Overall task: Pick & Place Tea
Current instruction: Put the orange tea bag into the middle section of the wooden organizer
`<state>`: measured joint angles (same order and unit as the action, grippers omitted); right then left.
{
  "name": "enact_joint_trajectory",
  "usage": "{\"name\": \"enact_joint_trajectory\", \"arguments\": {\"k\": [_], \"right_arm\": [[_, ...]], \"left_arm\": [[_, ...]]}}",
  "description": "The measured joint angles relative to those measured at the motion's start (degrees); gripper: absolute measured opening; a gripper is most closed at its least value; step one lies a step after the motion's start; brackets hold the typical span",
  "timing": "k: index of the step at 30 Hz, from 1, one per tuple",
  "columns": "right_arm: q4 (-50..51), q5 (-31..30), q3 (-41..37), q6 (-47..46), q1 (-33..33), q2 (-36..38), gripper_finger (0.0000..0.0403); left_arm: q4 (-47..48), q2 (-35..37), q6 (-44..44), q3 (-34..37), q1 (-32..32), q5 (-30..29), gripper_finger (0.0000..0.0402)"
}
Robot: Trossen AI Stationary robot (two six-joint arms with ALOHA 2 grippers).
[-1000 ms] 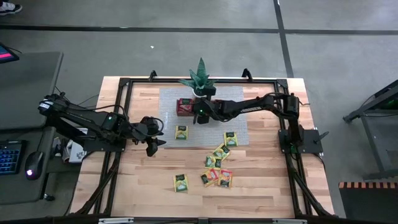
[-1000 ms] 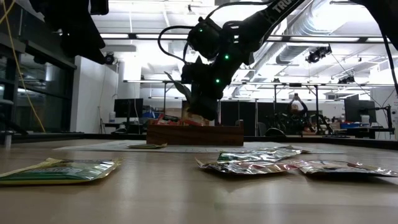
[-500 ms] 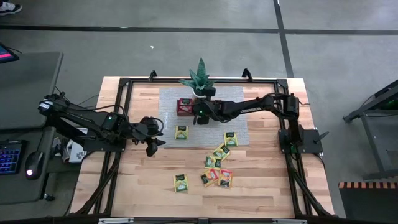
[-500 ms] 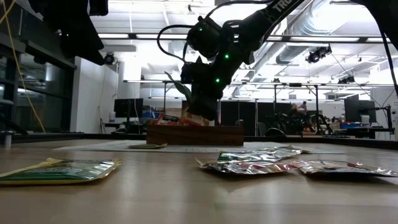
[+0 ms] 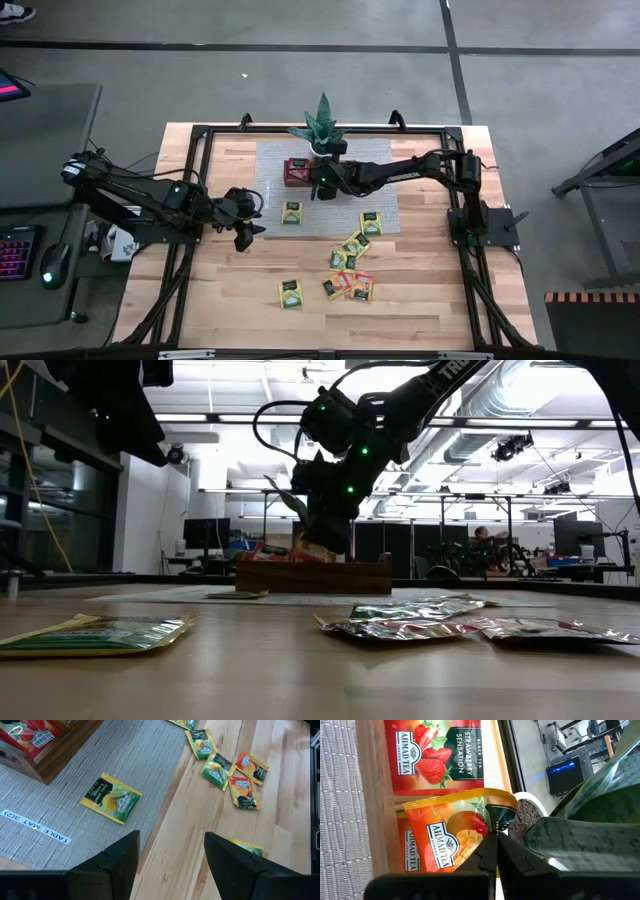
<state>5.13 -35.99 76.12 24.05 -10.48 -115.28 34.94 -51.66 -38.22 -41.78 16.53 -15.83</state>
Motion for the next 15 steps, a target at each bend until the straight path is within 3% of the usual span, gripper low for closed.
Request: {"name": "enact_joint_trajectory", "arguments": {"k": [8,15], "right_arm": [[0.2,0.3,0.0,0.0,0.0,0.0,0.0005],[0.2,-0.1,0.0,0.0,0.0,0.0,0.0075]], "left_arm": [[0.0,0.0,0.0,0.0,0.0,0.3,0.022],[0.0,0.0,0.0,0.0,0.0,0.4,0.022]]}}
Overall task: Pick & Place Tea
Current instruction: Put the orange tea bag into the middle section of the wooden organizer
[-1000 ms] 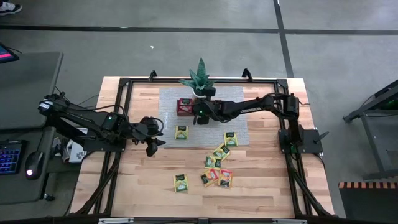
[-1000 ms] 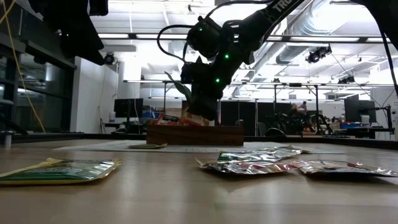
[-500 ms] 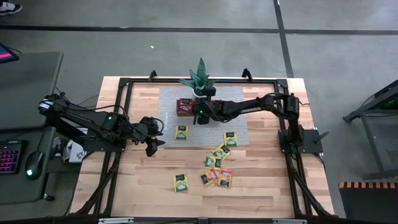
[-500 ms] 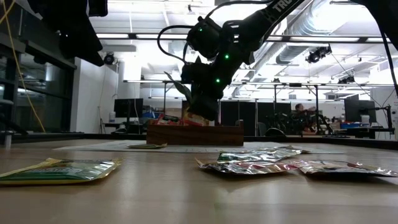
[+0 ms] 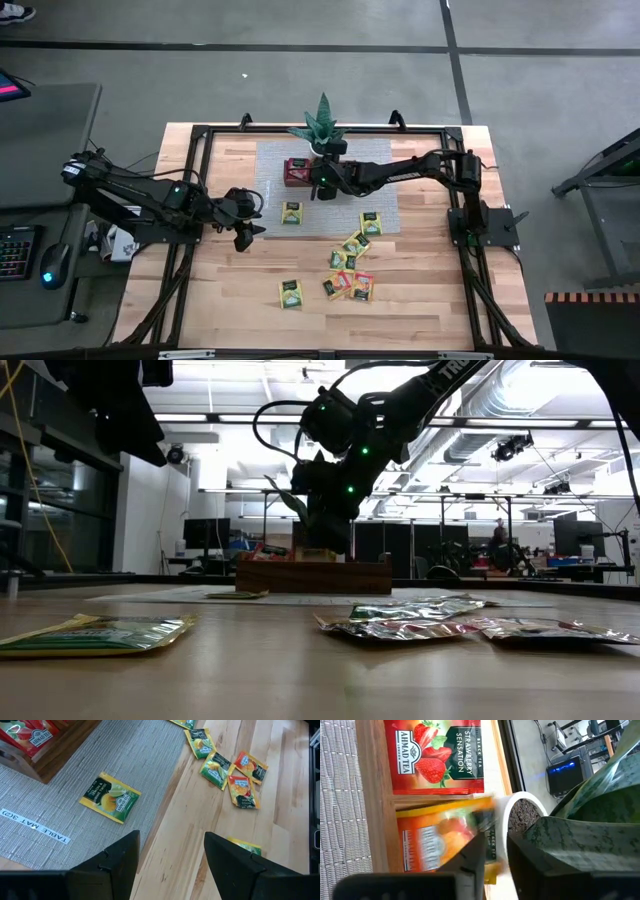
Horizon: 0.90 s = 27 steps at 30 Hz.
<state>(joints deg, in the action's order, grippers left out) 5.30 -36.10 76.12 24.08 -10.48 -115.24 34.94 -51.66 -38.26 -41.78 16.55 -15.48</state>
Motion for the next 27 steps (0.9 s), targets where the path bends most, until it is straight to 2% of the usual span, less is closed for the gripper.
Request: {"name": "enact_joint_trajectory", "arguments": {"k": [5,11,21,27], "right_arm": [[0.0,0.0,0.0,0.0,0.0,0.0,0.0119],[-0.8,-0.9,0.0,0.8,1.2,0.3,0.0143],[-1.4,-5.9,0.0,1.7,6.0,0.6,0.0149],[0.2,-7.2,0.0,-1.5,9.3,3.7,0.0142]], "left_arm": [[0.0,0.0,0.0,0.0,0.0,0.0,0.022],[0.0,0.0,0.0,0.0,0.0,0.1,0.022],[0.0,0.0,0.0,0.0,0.0,0.1,0.022],[0.0,0.0,0.0,0.0,0.0,0.1,0.022]]}}
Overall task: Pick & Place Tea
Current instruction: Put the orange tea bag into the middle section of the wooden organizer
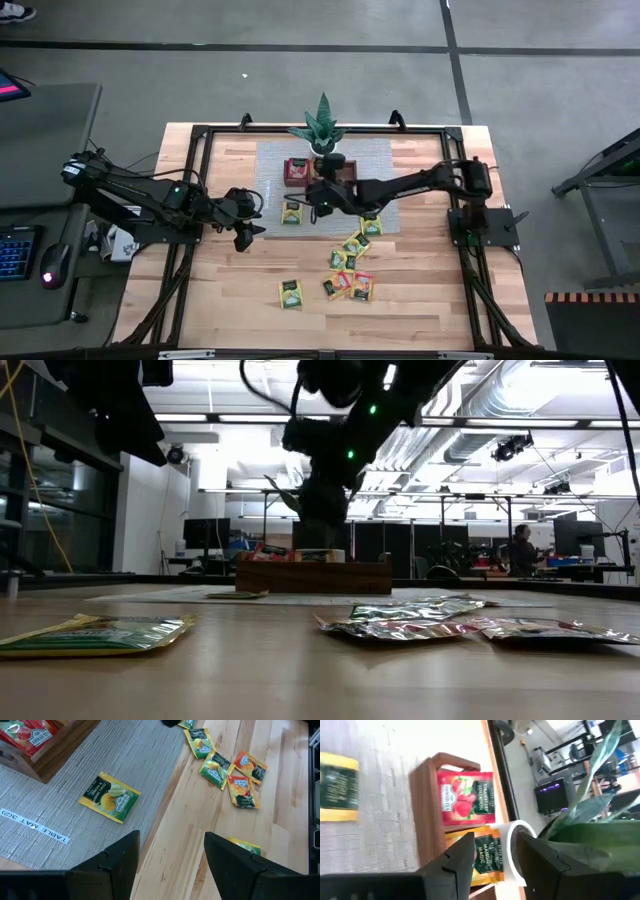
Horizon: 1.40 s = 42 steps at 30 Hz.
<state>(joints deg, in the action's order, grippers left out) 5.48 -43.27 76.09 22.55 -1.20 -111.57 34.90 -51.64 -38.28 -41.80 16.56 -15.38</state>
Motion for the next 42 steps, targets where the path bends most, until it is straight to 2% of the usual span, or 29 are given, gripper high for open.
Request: {"name": "enact_joint_trajectory", "arguments": {"k": [8,13,17,24,26,33,38,42], "right_arm": [[7.0,-0.2,0.0,-10.4,3.1,6.3,0.014],[14.0,2.7,0.0,-22.6,5.0,11.1,0.014],[18.9,12.6,0.0,-30.4,6.0,14.4,0.014],[23.4,32.1,0.0,-31.3,8.6,15.8,0.014],[24.9,35.6,0.0,-32.2,9.5,15.7,0.014],[30.2,37.5,0.0,-37.0,13.4,15.5,0.014],[30.9,37.8,0.0,-39.6,16.4,15.5,0.0139],[32.4,37.8,-0.1,-43.9,18.3,15.5,0.0122]], "left_arm": [[-0.2,0.0,0.0,0.0,0.0,0.0,0.022],[-0.4,0.0,0.0,0.0,0.0,0.0,0.022],[-0.4,0.0,0.1,0.0,0.0,0.0,0.022],[-0.4,0.0,0.5,0.0,0.0,-0.1,0.022],[-0.5,0.0,0.5,0.0,0.0,0.0,0.022],[-2.2,0.0,0.5,0.0,0.0,0.3,0.022],[-9.0,-1.8,0.5,0.0,0.0,0.3,0.022],[-13.9,-5.6,0.5,-0.1,0.0,3.7,0.022]]}}
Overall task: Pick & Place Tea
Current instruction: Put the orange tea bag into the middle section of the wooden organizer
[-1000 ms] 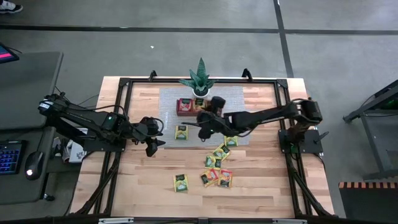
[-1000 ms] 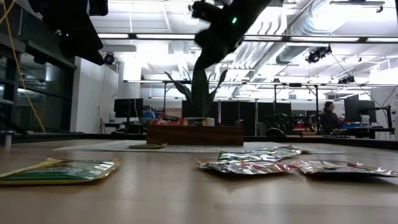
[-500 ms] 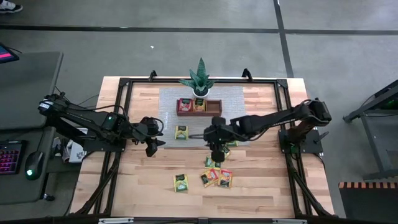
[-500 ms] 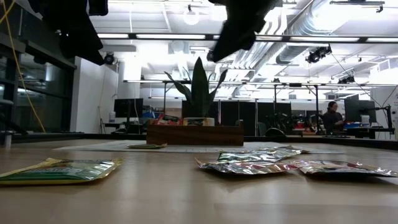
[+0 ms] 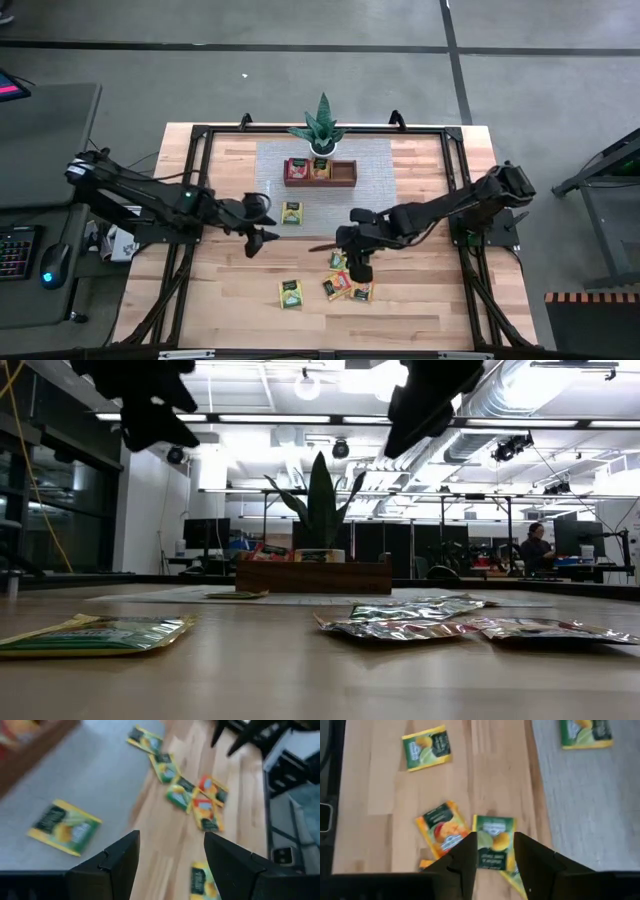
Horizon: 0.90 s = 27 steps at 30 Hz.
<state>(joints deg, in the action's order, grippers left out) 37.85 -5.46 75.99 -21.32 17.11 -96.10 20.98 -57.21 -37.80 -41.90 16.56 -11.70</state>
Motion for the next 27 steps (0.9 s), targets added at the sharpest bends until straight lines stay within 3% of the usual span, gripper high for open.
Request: {"name": "enact_joint_trajectory", "arguments": {"k": [8,14,20,27], "right_arm": [[0.8,0.0,0.0,-3.6,3.3,0.0,0.0009],[0.8,1.4,0.0,-6.0,5.2,-3.5,0.0003],[-3.5,2.7,0.0,-6.0,7.8,-9.3,0.0001],[-5.8,3.1,0.0,-6.0,9.5,-14.3,0.0001]], "left_arm": [[-10.8,-11.6,-4.9,0.1,1.3,6.4,0.022],[-22.3,-18.7,-10.4,0.1,6.3,4.6,0.022],[-30.9,-25.4,-21.0,0.1,11.2,-1.8,0.022],[-43.2,-33.4,-31.9,0.1,14.1,-2.8,0.022]]}}
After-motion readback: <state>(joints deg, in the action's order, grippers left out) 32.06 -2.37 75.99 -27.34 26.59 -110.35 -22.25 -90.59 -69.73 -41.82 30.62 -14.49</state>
